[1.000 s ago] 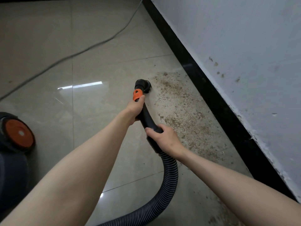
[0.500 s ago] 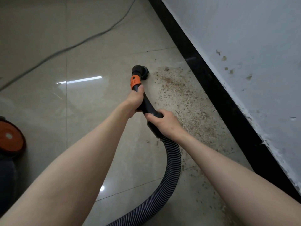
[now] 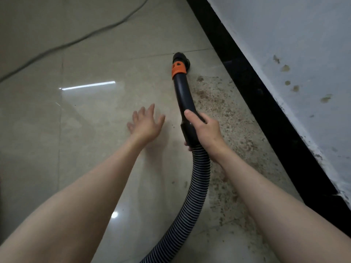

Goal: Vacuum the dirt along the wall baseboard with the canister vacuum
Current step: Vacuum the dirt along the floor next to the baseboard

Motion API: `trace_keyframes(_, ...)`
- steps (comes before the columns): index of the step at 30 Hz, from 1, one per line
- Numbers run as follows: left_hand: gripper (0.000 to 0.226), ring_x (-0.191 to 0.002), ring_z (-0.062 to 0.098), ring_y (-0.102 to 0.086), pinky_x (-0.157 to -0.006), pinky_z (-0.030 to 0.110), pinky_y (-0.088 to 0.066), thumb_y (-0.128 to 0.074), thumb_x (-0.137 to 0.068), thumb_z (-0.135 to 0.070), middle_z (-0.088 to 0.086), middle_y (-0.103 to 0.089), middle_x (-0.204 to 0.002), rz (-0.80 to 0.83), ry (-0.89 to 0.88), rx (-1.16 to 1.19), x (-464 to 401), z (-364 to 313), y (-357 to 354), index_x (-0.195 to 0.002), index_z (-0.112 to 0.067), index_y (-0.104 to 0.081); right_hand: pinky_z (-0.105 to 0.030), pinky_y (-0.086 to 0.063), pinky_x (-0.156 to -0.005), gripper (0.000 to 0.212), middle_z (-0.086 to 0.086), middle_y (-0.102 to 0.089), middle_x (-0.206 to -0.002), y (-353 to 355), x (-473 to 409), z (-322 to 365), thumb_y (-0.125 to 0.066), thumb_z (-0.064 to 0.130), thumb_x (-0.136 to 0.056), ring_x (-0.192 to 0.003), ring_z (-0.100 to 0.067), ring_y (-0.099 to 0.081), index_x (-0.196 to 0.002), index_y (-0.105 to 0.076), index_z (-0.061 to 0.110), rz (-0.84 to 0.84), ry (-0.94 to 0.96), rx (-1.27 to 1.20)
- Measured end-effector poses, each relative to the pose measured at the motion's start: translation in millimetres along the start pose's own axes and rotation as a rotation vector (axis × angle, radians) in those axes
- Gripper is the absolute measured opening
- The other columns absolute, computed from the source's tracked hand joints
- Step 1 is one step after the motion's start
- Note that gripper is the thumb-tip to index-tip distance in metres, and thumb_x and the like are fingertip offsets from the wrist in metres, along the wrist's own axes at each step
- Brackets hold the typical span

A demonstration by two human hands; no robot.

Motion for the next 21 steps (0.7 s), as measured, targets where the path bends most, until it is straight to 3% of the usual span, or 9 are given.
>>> trace_keyframes(2,0.075,-0.144,0.031,0.017,-0.109,0.063,0.007,-0.032,-0.091,-0.066,0.002,0.016,-0.159,0.117,-0.013,-0.224,-2,29,-20,-0.150,-0.038,0.004,-0.028,-0.047,-0.039,0.026,-0.008,-0.063,-0.065,-4,-10,-2,-0.064,0.040,-0.090,-0.047,-0.024,-0.062,-0.084,-0.063,0.014,0.003,-0.023,-0.095)
trace_keyframes(5,0.083,-0.138,0.029,0.033,-0.102,0.066,0.019,-0.025,-0.082,-0.079,-0.002,0.034,-0.152,0.181,-0.064,-0.321,-8,45,-34,-0.144,-0.044,0.018,-0.029,-0.049,-0.043,0.030,-0.011,-0.063,-0.068,-13,-26,-6,-0.061,0.041,-0.091,-0.049,-0.024,-0.061,-0.092,-0.061,0.011,0.015,-0.044,-0.237)
trace_keyframes(13,0.084,-0.134,0.031,0.040,-0.098,0.068,0.022,-0.022,-0.080,-0.081,-0.002,0.042,-0.147,0.233,-0.056,-0.359,-12,45,-37,-0.141,-0.046,0.024,-0.027,-0.047,-0.047,0.046,-0.011,-0.059,-0.067,-45,-65,12,-0.051,0.047,-0.094,-0.053,-0.023,-0.058,-0.103,-0.054,0.002,0.109,-0.106,-0.504)
trace_keyframes(18,0.084,-0.133,0.032,0.040,-0.098,0.068,0.021,-0.022,-0.080,-0.080,-0.002,0.043,-0.147,0.267,-0.047,-0.361,-12,44,-37,-0.140,-0.047,0.026,-0.028,-0.048,-0.047,0.047,-0.012,-0.061,-0.068,-39,-52,3,-0.047,0.048,-0.095,-0.054,-0.023,-0.059,-0.099,-0.055,0.001,0.187,-0.110,-0.379)
trace_keyframes(21,0.083,-0.134,0.031,0.040,-0.098,0.068,0.021,-0.022,-0.081,-0.080,-0.003,0.043,-0.147,0.273,-0.042,-0.358,-12,45,-36,-0.141,-0.046,0.025,-0.028,-0.048,-0.045,0.047,-0.014,-0.062,-0.068,-22,-41,-7,-0.051,0.047,-0.094,-0.053,-0.025,-0.059,-0.100,-0.056,0.000,0.123,-0.109,-0.358)
Point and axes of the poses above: each hand's wrist, its own x-axis away from the middle knuckle, its own y-axis out of the back of the hand, z = x × y, the point moved 9 cm from there along -x, towards the middle knuckle
